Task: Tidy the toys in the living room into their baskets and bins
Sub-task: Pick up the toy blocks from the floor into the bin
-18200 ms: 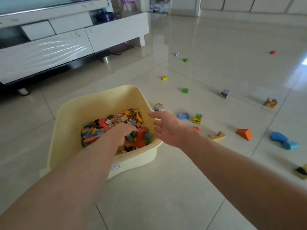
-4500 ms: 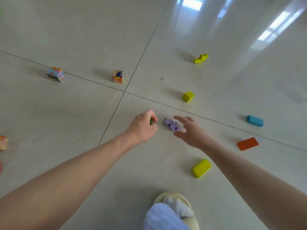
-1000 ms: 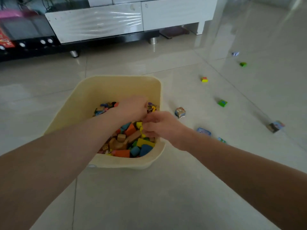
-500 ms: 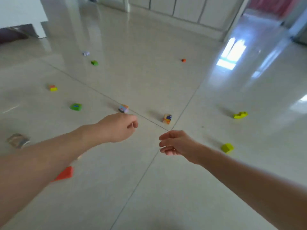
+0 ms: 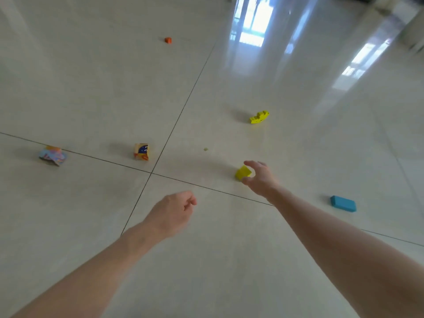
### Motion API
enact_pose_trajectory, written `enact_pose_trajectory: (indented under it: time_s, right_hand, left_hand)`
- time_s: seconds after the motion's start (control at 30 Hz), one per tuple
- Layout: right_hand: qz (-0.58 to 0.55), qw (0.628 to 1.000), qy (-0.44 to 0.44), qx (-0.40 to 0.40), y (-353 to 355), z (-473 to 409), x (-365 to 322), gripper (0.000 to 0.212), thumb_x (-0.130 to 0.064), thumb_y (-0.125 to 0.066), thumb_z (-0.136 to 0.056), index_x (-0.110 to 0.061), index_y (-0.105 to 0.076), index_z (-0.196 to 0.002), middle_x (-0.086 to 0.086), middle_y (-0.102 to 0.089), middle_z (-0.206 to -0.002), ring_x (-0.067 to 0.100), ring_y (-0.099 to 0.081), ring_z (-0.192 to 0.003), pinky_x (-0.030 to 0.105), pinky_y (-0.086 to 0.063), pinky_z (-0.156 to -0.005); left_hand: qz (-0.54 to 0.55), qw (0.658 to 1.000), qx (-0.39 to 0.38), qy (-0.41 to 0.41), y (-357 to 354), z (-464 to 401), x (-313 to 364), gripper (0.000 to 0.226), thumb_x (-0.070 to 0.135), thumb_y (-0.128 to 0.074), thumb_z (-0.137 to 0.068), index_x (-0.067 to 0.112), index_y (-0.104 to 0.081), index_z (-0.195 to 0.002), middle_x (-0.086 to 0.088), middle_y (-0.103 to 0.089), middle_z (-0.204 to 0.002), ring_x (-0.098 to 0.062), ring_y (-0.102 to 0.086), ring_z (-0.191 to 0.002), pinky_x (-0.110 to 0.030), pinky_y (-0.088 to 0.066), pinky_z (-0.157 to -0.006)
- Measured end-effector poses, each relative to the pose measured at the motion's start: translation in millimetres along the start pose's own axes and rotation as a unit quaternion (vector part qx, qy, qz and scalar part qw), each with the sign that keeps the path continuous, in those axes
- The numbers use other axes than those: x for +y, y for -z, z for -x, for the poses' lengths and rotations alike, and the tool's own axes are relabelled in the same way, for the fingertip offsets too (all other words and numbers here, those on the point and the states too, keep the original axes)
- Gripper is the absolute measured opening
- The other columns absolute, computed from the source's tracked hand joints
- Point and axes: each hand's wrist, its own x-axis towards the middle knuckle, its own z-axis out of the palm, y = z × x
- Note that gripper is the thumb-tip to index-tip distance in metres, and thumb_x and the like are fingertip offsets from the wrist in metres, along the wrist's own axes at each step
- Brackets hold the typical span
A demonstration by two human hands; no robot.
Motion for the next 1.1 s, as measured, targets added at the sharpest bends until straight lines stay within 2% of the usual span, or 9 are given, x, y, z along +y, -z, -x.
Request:
enact_pose_trajectory:
  time_s: [0.1,0.2,0.37,0.5,0.63,0.77,0.87,0.97,1.1]
  right_hand:
    - [0.054,0.998,0.002,-0.032,-17,-16,3,0.056,-0.018,-0.059,-0.088,-0.021,-0.04,-0.14,0.006,-0.034,-0.143,0.026,-0.032,-0.133,0.031,-0.03,-0.106]
    - [0.087,0.996,0.027,0.006,-33,-27,1,0.03,-0.012,-0.058,-0.084,-0.015,-0.06,-0.113,0.009,-0.051,-0.118,0.028,-0.046,-0.114,0.029,-0.04,-0.089]
    - [-0.215,0.975,0.006,-0.056,-33,-16,-16,0.015,-0.013,-0.061,-0.083,-0.022,-0.059,-0.094,-0.001,-0.055,-0.083,0.018,-0.055,-0.067,0.029,-0.045,-0.063]
    - [-0.302,0.949,-0.003,-0.091,-12,2,-11,0.025,-0.005,-0.047,-0.08,-0.023,-0.063,-0.085,0.002,-0.054,-0.075,0.019,-0.056,-0.07,0.031,-0.045,-0.066]
    - [-0.37,0.924,-0.066,-0.066,10,12,21,0.03,0.006,-0.04,-0.081,-0.014,-0.062,-0.082,0.006,-0.046,-0.061,0.018,-0.05,-0.051,0.024,-0.039,-0.045]
    - [-0.371,0.922,-0.109,-0.023,21,24,53,0.024,0.002,-0.044,-0.083,-0.014,-0.061,-0.079,0.004,-0.046,-0.059,0.017,-0.047,-0.048,0.021,-0.034,-0.04]
    - [-0.309,0.944,-0.115,0.031,33,23,76,0.014,-0.008,-0.05,-0.087,-0.018,-0.058,-0.082,0.002,-0.052,-0.067,0.017,-0.049,-0.054,0.023,-0.039,-0.046]
    - [-0.136,0.961,-0.145,0.191,60,13,109,0.023,-0.017,-0.053,-0.086,-0.018,-0.056,-0.109,0.008,-0.056,-0.107,0.024,-0.057,-0.082,0.032,-0.047,-0.075]
    - [-0.051,0.941,-0.259,0.212,92,12,156,0.061,-0.027,-0.058,-0.085,-0.022,-0.032,-0.14,0.013,-0.03,-0.138,0.03,-0.054,-0.091,0.04,-0.048,-0.089]
  left_hand:
    - [-0.012,0.999,0.014,0.036,5,-1,-17,0.016,0.014,-0.046,-0.092,0.021,-0.059,-0.098,0.006,-0.061,-0.091,-0.017,-0.057,-0.089,-0.025,-0.044,-0.08]
    - [-0.03,0.996,0.072,0.05,20,-9,-29,0.023,0.013,-0.046,-0.092,0.014,-0.06,-0.11,-0.002,-0.06,-0.115,-0.019,-0.056,-0.105,-0.029,-0.044,-0.088]
    - [-0.111,0.976,0.183,0.031,56,-60,-45,0.033,0.005,-0.049,-0.088,0.006,-0.053,-0.121,-0.01,-0.047,-0.13,-0.028,-0.043,-0.121,-0.032,-0.036,-0.091]
    - [-0.159,0.971,0.165,0.07,69,-116,-58,0.053,0.01,-0.058,-0.086,0.006,-0.041,-0.137,-0.021,-0.023,-0.15,-0.034,-0.021,-0.14,-0.034,-0.021,-0.113]
    - [-0.196,0.956,0.134,0.172,50,-127,-53,0.053,0.018,-0.06,-0.086,0.006,-0.042,-0.134,-0.019,-0.032,-0.138,-0.033,-0.02,-0.134,-0.047,-0.033,-0.104]
    - [-0.199,0.942,0.235,0.132,14,-115,-34,0.035,-0.007,-0.059,-0.076,-0.003,-0.058,-0.111,-0.025,-0.047,-0.116,-0.039,-0.033,-0.118,-0.049,-0.042,-0.085]
    - [-0.114,0.961,0.254,0.01,-9,-112,-5,0.028,-0.014,-0.054,-0.075,-0.004,-0.063,-0.1,-0.026,-0.057,-0.103,-0.041,-0.047,-0.104,-0.041,-0.038,-0.082]
    - [0.141,0.963,0.227,-0.016,-36,-106,48,0.024,-0.011,-0.053,-0.08,0.005,-0.063,-0.095,-0.01,-0.062,-0.096,-0.027,-0.057,-0.09,-0.029,-0.046,-0.075]
    - [0.443,0.889,0.115,0.018,-51,-93,97,0.03,-0.013,-0.052,-0.084,0.017,-0.055,-0.081,0.001,-0.056,-0.085,-0.014,-0.06,-0.07,-0.018,-0.053,-0.05]
